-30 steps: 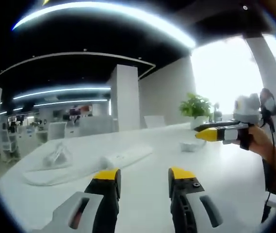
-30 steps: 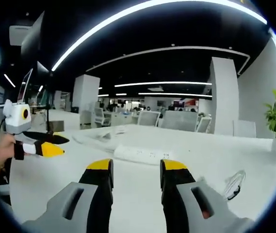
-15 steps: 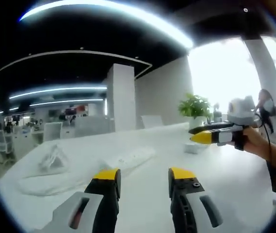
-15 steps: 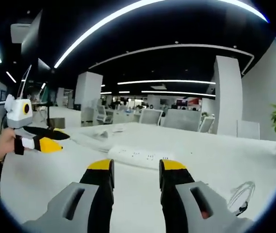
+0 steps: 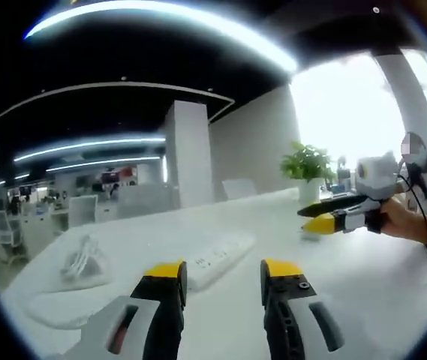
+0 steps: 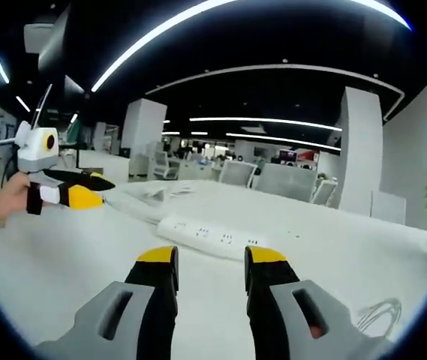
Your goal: Straighten the power strip on the desk, plug the charger into it
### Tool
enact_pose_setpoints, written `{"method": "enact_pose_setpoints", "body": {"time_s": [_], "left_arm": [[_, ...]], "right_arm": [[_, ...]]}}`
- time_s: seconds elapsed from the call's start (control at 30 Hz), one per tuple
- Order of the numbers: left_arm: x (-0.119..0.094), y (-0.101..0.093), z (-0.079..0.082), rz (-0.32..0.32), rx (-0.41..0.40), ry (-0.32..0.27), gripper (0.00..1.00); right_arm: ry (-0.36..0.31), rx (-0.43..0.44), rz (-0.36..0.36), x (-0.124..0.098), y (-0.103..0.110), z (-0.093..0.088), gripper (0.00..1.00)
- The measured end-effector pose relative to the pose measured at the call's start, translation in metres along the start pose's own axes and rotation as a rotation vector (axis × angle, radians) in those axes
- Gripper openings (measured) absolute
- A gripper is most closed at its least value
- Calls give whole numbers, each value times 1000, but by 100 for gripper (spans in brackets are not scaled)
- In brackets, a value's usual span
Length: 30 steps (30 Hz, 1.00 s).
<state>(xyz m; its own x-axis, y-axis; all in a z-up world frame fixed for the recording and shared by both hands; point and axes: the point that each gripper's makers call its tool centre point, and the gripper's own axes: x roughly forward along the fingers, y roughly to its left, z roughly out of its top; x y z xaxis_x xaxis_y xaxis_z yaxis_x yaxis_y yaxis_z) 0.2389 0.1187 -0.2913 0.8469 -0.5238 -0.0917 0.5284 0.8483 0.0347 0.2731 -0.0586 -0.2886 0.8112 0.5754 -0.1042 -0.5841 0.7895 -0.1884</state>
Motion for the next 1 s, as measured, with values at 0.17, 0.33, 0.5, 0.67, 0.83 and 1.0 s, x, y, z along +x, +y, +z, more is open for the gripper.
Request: {"method": "enact_pose_setpoints", "body": {"time_s": [0.17,0.33,0.5,0.67,0.83,1.0], "left_arm": [[7,5,4,-6,-7,-12,40],[15,11,-1,-11,14,20,41],[24,15,-4,-36,15,37,41],[32,19,-9,-46,33,67,40],[41,20,-18,-73,39,107,41],[48,22,-29,-78,33,143,41]], "right_arm": [[-5,16,8,9,-3,2,34],[-18,18,-6,15,-10,5,33],[-16,53,-9,25,-20,2,34],[13,46,-5,35,-28,-7,33],[19,50,-16,40,-40,-14,33],[48,47,-1,46,-42,-23,33]]}}
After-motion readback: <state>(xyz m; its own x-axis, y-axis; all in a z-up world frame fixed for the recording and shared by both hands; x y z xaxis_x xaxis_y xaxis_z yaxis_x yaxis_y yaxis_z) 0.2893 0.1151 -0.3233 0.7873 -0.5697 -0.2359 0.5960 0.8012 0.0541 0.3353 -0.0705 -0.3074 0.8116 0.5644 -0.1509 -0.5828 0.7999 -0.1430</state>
